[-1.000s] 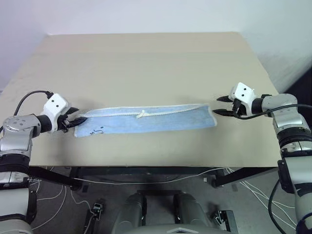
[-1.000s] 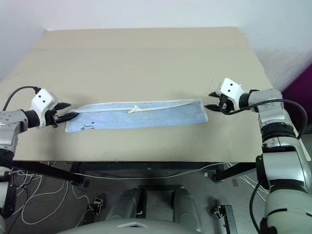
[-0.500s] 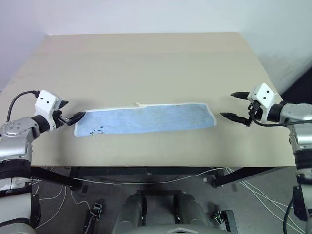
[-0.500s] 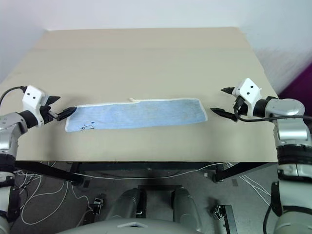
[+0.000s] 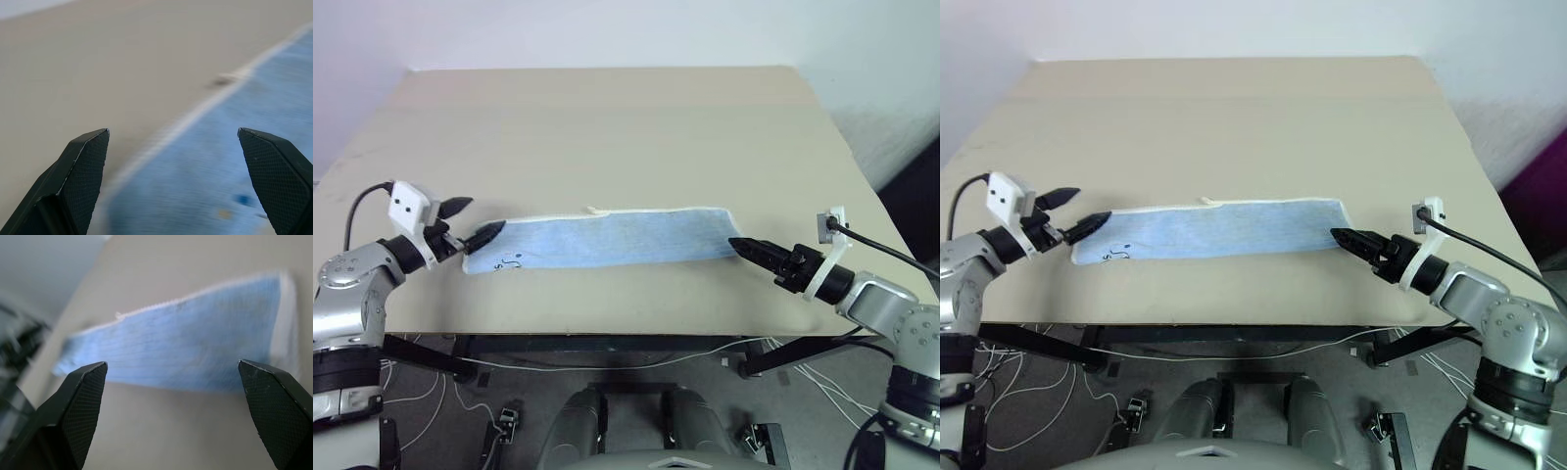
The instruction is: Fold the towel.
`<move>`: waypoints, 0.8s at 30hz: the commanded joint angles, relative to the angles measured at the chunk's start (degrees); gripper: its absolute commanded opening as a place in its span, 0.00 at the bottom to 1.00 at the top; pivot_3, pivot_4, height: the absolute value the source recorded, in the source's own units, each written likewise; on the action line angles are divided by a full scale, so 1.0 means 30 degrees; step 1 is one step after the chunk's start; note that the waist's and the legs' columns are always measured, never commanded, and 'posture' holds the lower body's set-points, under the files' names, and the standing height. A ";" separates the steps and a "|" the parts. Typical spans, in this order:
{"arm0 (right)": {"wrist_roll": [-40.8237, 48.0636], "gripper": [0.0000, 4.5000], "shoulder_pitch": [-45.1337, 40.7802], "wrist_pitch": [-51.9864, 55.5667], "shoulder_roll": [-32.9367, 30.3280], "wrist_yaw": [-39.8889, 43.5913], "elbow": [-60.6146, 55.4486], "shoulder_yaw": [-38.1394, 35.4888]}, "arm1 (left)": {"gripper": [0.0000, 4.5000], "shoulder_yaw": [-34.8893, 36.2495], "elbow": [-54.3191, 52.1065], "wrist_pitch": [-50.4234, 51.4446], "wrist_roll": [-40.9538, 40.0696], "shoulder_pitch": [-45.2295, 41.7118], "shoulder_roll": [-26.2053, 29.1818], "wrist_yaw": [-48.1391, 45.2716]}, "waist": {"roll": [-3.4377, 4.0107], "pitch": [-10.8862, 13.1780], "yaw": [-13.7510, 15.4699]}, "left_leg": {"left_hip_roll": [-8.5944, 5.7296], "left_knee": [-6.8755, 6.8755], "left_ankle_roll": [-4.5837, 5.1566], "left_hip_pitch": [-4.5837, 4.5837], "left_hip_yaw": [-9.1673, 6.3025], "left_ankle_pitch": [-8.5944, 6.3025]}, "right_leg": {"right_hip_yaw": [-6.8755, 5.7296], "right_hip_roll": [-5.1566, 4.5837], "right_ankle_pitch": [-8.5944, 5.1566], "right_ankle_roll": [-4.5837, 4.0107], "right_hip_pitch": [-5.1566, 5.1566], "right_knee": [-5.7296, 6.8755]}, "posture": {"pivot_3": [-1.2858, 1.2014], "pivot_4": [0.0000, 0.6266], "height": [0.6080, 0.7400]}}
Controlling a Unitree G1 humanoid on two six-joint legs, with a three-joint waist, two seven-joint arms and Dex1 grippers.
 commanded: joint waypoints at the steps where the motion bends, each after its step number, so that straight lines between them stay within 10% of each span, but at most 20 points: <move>1: 0.3168 0.99 -0.0061 0.0503 0.1703 -0.4576 -0.0108 -0.1377 | 0.98 -0.0209 -0.1768 0.0370 -0.0824 0.0348 -0.0177 -0.0832 | -0.0003 -0.0002 -0.0014 | 0.0000 0.0003 0.0001 0.0000 0.0000 0.0000 | 0.0000 -0.0001 0.0001 0.0000 0.0003 0.0000 | 0.52 0.24 1.00; 20: 0.6291 0.99 -0.1305 -0.5241 0.4395 -1.4206 0.3199 0.0697 | 0.98 -0.1841 -0.5260 0.1633 -0.1026 0.1256 -0.2206 -0.0165 | -0.0084 -0.0063 -0.0197 | 0.0020 0.0005 0.0006 0.0058 0.0021 0.0001 | -0.0021 0.0055 0.0001 0.0002 0.0053 0.0004 | 0.52 0.24 1.00; 24: 0.6506 0.78 -0.0880 -0.5993 0.4478 -1.5226 0.2907 0.1019 | 0.98 -0.1765 -0.5375 0.1687 -0.1094 0.1325 -0.2290 -0.0015 | -0.0115 -0.0082 -0.0153 | 0.0023 0.0005 0.0006 0.0090 0.0021 0.0001 | -0.0022 0.0056 0.0001 0.0002 0.0091 -0.0002 | 0.52 0.24 1.00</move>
